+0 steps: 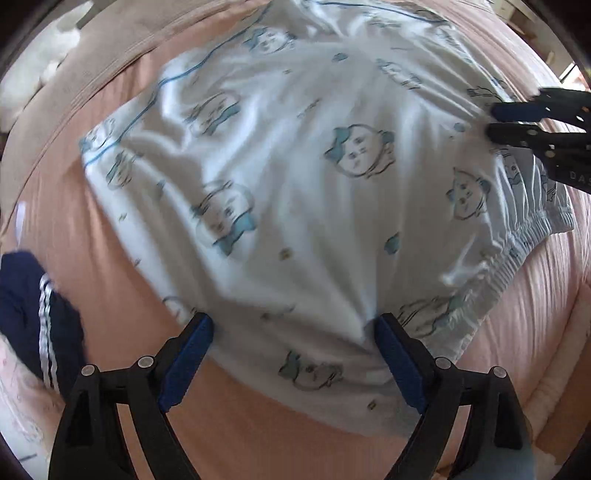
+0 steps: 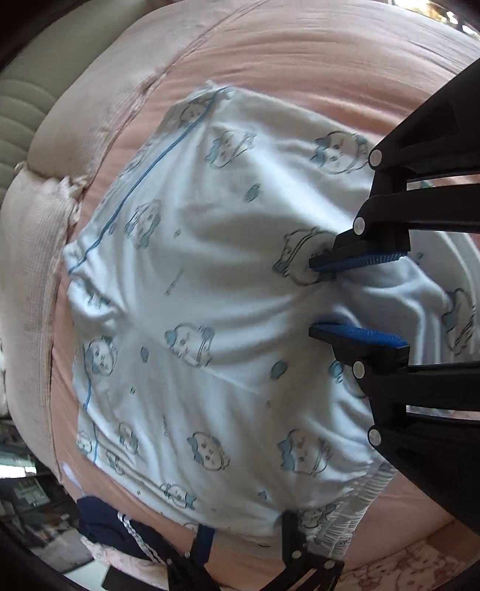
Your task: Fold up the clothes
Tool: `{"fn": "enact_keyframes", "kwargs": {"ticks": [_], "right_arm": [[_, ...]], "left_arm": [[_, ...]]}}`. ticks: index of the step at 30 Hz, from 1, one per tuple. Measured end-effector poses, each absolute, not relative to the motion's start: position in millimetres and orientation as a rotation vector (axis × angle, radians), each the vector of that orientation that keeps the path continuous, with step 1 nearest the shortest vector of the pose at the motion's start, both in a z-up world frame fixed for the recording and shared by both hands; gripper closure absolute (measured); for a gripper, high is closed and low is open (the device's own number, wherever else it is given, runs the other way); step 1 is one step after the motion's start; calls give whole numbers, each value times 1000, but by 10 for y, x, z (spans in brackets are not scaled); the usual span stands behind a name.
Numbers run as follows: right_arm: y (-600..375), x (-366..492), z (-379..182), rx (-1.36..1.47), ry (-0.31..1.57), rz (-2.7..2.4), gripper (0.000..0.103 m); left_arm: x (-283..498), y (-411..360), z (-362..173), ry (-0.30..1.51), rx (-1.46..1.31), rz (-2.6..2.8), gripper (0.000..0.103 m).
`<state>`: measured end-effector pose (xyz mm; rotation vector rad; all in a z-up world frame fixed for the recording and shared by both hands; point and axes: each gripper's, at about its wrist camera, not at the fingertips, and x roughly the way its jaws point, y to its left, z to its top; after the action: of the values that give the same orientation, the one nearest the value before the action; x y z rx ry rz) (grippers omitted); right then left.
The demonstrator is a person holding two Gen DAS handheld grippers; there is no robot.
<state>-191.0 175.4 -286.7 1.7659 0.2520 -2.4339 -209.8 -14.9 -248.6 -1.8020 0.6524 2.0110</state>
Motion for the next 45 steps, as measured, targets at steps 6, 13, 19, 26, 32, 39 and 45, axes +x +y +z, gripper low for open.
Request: {"fn": "enact_keyframes", "kwargs": {"ticks": [6,13,19,26,32,39,45], "right_arm": [[1845,-1559,-2653,1741,-143,-2489,69],[1668,-1152,-2868,1879,140,-2407,67],[1884,-969,-2677,1918,48,-2490,54],[1806,-1085,-2794,1938,-52,-2469,54],[1874,-867,-2737,2096,-30,-2425,40],[1495,-1060,-2551,1899,139,-2524,39],[1580,-858,-2667,2028,107,-2450,30]], "left_arm": [[-2003,160,-2353,392,-1686,2082,13],[-1787,229,-2537,559,-1800,2074,12],[-1690,188,-2208,440,-1678,2148,13],[-1738,405,-2595,574,-1810,2111,11],[-1865,-12,-2486,431,-1906,2192,12],[-2256,69,-2734,506,-1921,2135,11],[-2164,-62,-2693,586,-1931,2121,11]]}}
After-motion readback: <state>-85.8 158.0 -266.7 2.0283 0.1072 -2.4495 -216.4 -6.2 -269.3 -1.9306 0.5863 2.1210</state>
